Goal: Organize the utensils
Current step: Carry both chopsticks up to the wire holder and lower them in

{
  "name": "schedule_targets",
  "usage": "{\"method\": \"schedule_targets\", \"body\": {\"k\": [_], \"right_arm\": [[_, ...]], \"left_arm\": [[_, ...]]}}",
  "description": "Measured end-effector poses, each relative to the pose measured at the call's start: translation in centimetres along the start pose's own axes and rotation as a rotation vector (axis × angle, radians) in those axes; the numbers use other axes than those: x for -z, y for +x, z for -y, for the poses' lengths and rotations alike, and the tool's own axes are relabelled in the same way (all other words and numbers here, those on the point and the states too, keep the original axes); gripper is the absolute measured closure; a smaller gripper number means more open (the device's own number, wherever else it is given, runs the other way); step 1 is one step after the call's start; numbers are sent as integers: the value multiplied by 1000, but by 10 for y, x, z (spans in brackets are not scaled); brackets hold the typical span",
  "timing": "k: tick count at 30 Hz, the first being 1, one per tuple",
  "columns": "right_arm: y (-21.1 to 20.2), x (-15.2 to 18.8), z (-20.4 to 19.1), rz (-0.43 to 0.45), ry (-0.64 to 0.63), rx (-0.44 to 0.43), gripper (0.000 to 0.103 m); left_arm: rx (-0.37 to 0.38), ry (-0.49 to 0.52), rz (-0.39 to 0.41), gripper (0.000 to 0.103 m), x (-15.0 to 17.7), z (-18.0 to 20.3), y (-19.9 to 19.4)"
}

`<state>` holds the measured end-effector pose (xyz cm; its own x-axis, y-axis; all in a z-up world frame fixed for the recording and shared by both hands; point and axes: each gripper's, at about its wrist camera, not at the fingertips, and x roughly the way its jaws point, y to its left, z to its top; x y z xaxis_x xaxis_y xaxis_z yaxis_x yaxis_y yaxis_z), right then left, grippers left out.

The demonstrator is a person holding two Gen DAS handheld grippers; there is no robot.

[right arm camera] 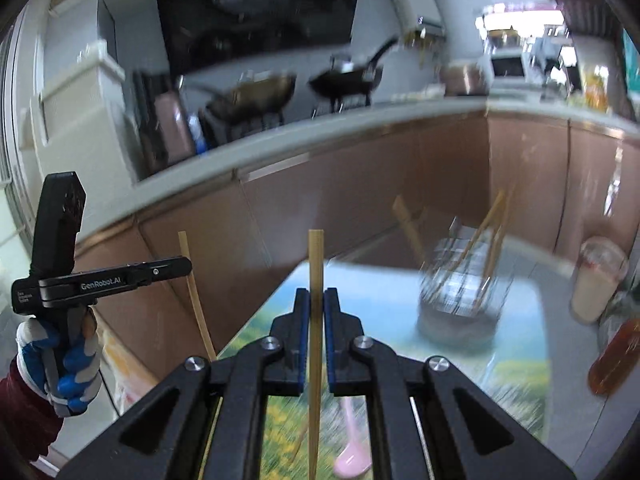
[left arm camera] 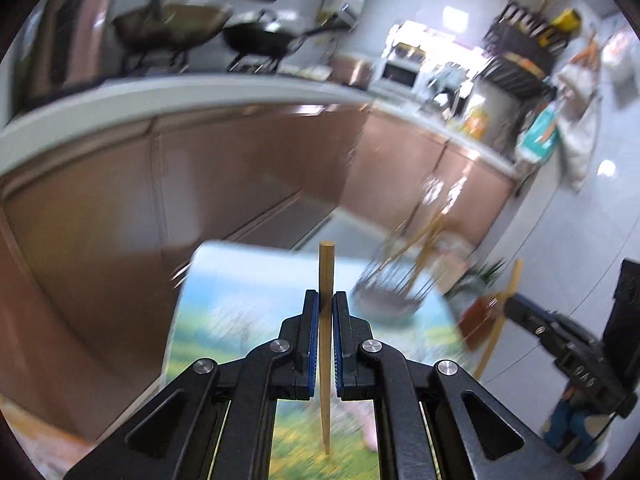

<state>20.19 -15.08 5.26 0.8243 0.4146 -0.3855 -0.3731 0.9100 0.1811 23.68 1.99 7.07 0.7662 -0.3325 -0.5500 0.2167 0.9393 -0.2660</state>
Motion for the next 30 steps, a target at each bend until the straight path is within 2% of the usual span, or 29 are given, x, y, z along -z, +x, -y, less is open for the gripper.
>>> {"method": "schedule_targets", "body": {"k": [2, 4, 9, 15, 22, 25, 30], "right_arm": [[-8, -26, 10, 50, -16, 38, 97], [-12, -49, 22, 97, -24, 70, 97], [-9, -96, 61, 213, -22, 142, 97], [23, -115, 110, 313, -23, 191, 97], [71, -104, 156, 355, -27, 293, 97], [98, -88, 166, 341, -42, 357, 97], [130, -52, 175, 290, -8, 384, 97]], "left_arm": [[30, 21, 49, 97, -25, 20, 5], [92, 18, 69, 97, -52, 41, 18], [144, 70, 156, 97, -94, 90, 57], [113, 119, 222, 97, -116, 125, 121], [64, 158, 244, 97, -107, 139, 190], [40, 167, 253, 97, -96, 137, 209], [21, 160, 241, 97, -73, 131, 234]]}}
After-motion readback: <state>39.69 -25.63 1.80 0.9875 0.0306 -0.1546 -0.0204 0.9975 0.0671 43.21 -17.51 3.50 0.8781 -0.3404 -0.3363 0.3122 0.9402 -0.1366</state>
